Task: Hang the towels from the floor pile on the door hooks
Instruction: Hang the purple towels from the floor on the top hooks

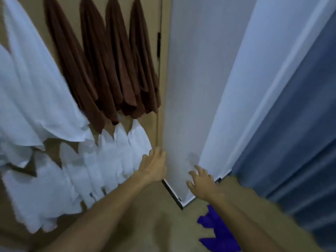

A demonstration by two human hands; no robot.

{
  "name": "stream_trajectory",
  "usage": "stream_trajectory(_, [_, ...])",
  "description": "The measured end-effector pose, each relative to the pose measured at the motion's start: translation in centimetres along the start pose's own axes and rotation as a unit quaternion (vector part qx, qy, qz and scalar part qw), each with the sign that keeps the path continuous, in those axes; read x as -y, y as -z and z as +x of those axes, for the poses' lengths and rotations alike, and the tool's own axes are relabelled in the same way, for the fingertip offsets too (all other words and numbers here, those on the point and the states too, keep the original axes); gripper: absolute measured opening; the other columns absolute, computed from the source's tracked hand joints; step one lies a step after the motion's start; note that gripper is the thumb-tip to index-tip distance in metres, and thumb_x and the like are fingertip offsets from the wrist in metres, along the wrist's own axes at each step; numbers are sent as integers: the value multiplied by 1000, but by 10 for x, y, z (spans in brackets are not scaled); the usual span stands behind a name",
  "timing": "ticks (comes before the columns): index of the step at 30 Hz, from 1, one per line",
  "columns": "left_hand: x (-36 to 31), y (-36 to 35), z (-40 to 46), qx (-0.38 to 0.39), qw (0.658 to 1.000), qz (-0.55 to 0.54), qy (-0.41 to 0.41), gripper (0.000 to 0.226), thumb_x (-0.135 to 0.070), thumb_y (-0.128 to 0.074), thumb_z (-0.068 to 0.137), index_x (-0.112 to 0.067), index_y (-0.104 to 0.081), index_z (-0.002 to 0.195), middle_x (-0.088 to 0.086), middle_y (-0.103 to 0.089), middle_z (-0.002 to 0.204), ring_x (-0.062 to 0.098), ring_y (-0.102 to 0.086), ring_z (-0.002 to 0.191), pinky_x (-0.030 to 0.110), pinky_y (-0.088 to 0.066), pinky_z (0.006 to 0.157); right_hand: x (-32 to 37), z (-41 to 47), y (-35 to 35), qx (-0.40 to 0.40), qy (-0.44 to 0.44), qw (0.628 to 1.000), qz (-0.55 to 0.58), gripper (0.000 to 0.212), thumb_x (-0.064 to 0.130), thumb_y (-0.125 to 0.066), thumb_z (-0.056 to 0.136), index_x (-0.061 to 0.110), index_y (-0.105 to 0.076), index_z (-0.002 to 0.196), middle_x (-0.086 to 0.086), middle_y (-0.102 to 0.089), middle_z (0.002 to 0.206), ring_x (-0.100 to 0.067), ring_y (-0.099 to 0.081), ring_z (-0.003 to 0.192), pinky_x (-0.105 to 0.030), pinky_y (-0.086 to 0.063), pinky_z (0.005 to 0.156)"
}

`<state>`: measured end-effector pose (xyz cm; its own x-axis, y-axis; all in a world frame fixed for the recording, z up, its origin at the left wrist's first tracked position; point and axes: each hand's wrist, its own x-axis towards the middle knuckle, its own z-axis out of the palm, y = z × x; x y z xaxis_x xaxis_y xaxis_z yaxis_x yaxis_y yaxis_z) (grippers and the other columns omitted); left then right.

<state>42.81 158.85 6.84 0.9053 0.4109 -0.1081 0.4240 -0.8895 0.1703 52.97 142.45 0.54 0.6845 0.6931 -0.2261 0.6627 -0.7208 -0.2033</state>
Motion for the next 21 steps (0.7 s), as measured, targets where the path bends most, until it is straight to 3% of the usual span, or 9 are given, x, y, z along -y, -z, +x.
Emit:
stream_trajectory(3, [-65,-46,23,58,997,22,-52,46,-26,-44,92,-8,-34,134,12,-32,140,32,-36,127,43,-35,99,-89,-30,-38,44,-79,995,31,51,39,-33,95,15,-41,139,-12,-21,154,-26,-26,140,-35,-28,113])
stream_trajectory(7, [-153,-108,63,120,988,8,-93,50,-23,-44,92,-9,-33,138,12,-32,141,30,-37,128,42,-35,100,-208,-60,-71,108,-173,977,61,43,36,-38,97,13,-44,133,-12,-22,154,-28,-31,138,-37,-32,110])
stream_trajectory(14, [-281,-210,101,216,972,8,-88,48,-21,-46,90,-10,-36,136,10,-34,140,29,-37,128,41,-34,102,-358,-67,-115,130,-249,953,115,49,39,-40,90,6,-58,121,-22,-42,140,-36,-44,127,-38,-40,101])
stream_trajectory(21, [-312,-294,133,315,945,52,-74,56,-24,-43,93,-13,-25,145,8,-26,148,27,-31,134,43,-32,105,-418,-33,-176,224,-229,934,159,43,27,-41,98,13,-40,139,-9,-19,155,-31,-27,137,-33,-31,107])
